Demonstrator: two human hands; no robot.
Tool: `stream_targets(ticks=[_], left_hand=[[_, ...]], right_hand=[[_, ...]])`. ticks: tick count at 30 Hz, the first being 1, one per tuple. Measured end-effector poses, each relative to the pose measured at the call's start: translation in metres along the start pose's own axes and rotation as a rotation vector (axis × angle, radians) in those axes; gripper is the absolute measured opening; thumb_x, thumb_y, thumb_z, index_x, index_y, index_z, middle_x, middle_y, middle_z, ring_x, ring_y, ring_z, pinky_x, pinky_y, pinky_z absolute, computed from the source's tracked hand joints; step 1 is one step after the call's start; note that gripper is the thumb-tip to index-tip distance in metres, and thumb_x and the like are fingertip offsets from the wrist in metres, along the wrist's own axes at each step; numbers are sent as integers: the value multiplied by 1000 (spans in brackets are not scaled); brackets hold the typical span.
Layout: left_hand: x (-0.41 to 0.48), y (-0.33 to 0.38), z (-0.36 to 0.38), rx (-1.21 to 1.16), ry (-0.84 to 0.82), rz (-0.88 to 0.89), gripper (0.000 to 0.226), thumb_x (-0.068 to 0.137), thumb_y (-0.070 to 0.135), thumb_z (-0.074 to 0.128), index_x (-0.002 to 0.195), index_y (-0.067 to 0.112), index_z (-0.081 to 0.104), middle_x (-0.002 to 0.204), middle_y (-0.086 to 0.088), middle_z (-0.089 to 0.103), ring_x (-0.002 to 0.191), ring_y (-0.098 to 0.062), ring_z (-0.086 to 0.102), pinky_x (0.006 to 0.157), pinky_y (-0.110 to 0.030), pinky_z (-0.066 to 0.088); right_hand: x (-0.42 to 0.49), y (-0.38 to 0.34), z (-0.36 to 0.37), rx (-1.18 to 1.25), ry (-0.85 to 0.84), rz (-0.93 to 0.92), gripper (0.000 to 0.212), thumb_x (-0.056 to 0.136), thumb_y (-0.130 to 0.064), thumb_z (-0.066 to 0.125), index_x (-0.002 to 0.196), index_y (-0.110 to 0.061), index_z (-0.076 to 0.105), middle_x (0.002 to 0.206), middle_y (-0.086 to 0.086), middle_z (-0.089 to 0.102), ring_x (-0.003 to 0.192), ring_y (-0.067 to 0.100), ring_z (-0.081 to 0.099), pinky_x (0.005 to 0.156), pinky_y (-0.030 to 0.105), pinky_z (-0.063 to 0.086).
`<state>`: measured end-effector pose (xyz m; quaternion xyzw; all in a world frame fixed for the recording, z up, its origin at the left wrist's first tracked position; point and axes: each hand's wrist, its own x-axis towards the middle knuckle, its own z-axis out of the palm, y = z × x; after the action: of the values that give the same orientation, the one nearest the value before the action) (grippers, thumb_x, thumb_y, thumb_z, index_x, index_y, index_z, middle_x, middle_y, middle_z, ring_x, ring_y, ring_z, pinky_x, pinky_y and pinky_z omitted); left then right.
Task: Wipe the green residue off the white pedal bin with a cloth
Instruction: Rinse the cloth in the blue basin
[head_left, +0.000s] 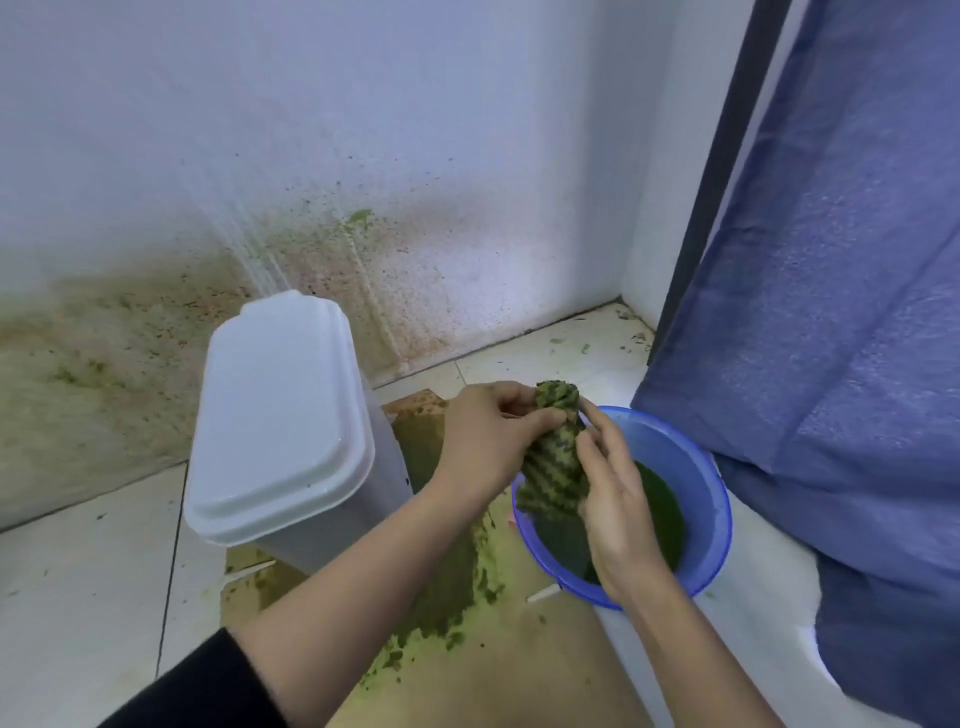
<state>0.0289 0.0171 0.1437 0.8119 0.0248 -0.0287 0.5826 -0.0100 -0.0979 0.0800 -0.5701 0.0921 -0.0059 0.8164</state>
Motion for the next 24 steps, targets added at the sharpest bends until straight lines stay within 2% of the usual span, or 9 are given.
stream_targets(ticks=[3,5,7,9,11,13,16,20,24], left_hand=[[2,-2,30,-39,-92,6,14,77,6,80,76,20,77,73,-3,77,69,-13,70,75,-37,59],[4,-9,45,-48,-142,23,17,77,3,79,78,19,77,75,-3,77,71,-14,70,77,-35,59],[5,-19,56,-57,-179,16,12,80,2,77,82,13,76,78,-12,75,73,-17,68,77,-35,58],[2,-31,65,-81,-229,-21,8,85,1,73,86,9,73,80,-13,71,74,-17,66,78,-32,58],[-1,-41,72,-103,-257,-65,5,89,3,69,92,6,71,81,-9,70,74,-12,66,75,-24,57],[-2,-49,77,-129,-266,-146,11,91,10,68,101,6,69,86,-9,71,78,-14,67,74,-21,55],[-1,-60,81,-81,-366,-310,29,86,22,75,110,10,65,93,-13,71,82,-15,67,67,-16,52],[-2,-71,85,52,-438,-317,34,76,14,84,103,3,67,93,-19,67,85,-24,66,90,-42,56],[-5,-69,86,-64,-455,-259,21,78,9,81,96,9,72,95,-15,68,89,-23,63,96,-41,52]], right_hand=[[5,3,-43,-160,-4,10,30,100,-32,54,120,-55,55,122,-14,58,113,6,61,101,32,47],[10,5,-74,-394,-12,27,26,87,-56,60,111,-47,64,110,-22,58,120,14,54,106,41,43],[13,5,-102,-663,-20,43,53,67,-77,60,101,-38,69,98,-25,54,118,15,45,107,44,37],[13,2,-123,-800,-3,60,67,55,-85,63,98,-33,70,104,-27,53,117,8,41,107,38,31],[11,-1,-138,-680,-30,77,60,59,-75,73,97,-29,71,111,-21,62,115,7,52,105,38,39],[6,-1,-141,-474,-67,63,34,74,-47,80,94,-21,71,99,-6,72,98,13,67,91,36,52],[-2,6,-135,-319,-2,-1,12,85,-17,74,93,-11,67,89,1,74,87,14,70,78,26,54],[-12,23,-136,-216,100,0,17,86,-17,73,97,-8,63,95,7,73,92,17,69,80,27,54],[-22,33,-149,-163,27,63,52,88,-7,69,131,-29,49,110,11,72,106,29,69,87,37,57]])
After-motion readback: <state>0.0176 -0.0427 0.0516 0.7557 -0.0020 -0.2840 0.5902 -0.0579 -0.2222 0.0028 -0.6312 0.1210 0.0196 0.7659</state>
